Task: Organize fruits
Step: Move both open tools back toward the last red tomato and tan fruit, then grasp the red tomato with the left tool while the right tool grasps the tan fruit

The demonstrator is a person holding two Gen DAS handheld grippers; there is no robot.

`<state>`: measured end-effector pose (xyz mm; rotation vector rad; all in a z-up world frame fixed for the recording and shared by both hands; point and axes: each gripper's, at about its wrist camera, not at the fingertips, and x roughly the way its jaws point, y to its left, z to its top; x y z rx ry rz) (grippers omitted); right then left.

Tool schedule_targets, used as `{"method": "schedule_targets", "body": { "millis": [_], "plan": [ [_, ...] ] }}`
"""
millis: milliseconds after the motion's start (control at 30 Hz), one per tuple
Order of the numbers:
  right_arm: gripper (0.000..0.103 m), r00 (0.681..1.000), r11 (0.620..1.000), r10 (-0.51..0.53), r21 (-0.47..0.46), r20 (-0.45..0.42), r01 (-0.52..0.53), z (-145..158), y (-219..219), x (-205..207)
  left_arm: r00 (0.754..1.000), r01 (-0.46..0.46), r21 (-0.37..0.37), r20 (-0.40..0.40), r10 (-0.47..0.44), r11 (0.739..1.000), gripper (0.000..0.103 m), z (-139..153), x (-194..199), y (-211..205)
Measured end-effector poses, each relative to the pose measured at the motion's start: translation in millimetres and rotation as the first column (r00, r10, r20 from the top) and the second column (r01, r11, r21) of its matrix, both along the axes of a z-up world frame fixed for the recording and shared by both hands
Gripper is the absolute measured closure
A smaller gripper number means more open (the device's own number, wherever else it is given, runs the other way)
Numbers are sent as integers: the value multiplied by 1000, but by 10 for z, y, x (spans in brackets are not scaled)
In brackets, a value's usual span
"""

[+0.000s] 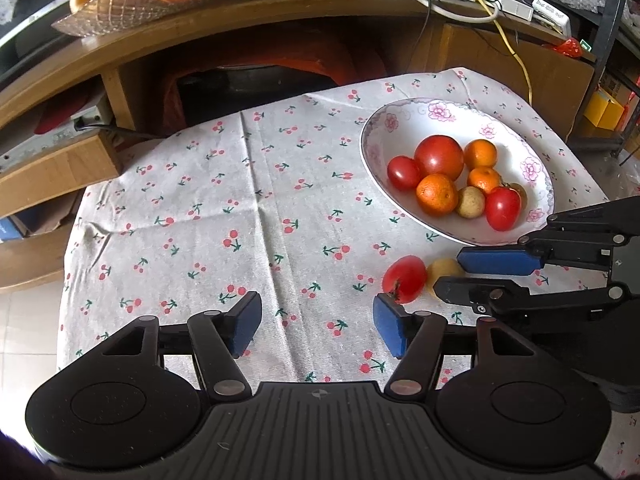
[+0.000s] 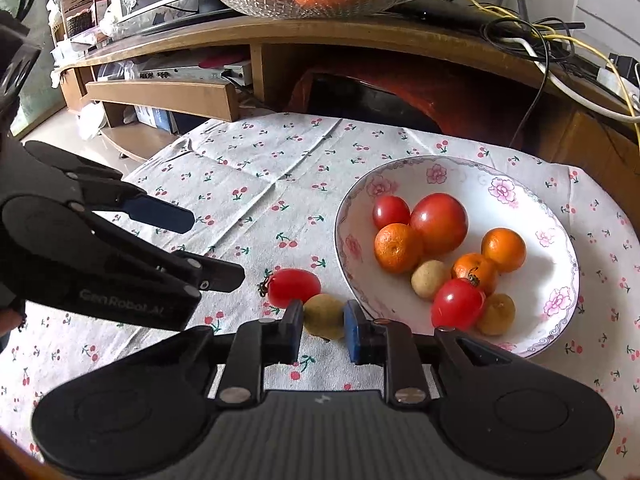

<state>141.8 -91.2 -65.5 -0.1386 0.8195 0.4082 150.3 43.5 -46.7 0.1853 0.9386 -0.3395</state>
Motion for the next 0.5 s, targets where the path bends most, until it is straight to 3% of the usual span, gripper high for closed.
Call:
{"method": "schedule_targets", "body": {
  "millis": [500],
  "plan": [
    [73, 998, 1000, -22, 7, -59, 23, -82, 6, 19, 1000, -3, -7, 2, 3, 1000, 32, -1, -5, 24]
  ]
}}
